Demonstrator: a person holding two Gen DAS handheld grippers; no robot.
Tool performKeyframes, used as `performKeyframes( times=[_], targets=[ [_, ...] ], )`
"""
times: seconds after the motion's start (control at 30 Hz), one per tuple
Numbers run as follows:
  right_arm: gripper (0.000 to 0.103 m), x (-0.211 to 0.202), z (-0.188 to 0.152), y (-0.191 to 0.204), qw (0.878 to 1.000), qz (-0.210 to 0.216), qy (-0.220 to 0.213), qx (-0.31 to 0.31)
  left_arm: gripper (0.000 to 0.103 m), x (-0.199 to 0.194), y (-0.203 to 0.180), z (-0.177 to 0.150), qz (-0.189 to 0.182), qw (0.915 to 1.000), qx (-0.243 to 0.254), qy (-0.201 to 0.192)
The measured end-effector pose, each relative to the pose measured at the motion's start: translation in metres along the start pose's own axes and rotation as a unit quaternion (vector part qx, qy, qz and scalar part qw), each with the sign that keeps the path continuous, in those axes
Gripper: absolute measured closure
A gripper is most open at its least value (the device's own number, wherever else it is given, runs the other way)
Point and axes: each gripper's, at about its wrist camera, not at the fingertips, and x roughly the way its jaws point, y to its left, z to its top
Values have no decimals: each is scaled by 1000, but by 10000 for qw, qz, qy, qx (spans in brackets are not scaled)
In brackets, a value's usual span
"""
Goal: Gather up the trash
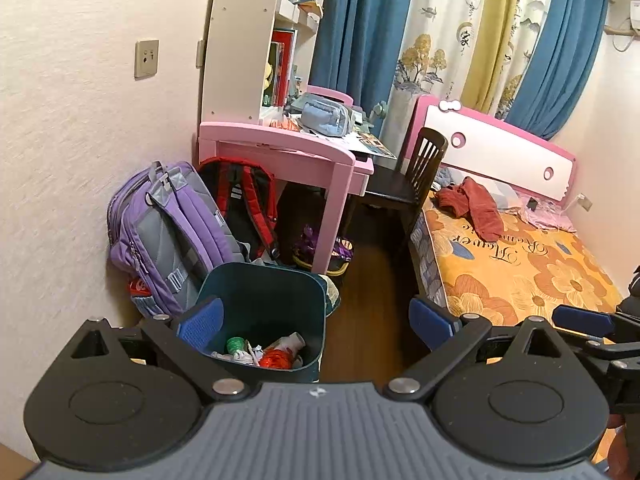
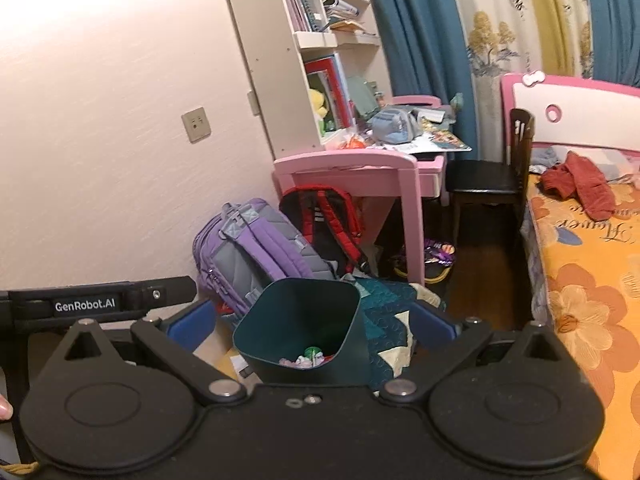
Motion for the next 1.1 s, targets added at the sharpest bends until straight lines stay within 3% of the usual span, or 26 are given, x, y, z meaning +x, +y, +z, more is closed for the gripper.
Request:
performKeyframes(
  times=[0.3,1.1],
  targets=[
    [0,3,1,18,9995,-297,-60,-16,3,-6,10,-1,-150,9997,180,75],
    [0,1,-5,35,9993,-327,-3,-199,3,-10,18,-6,-189,9994,224,201]
  ],
)
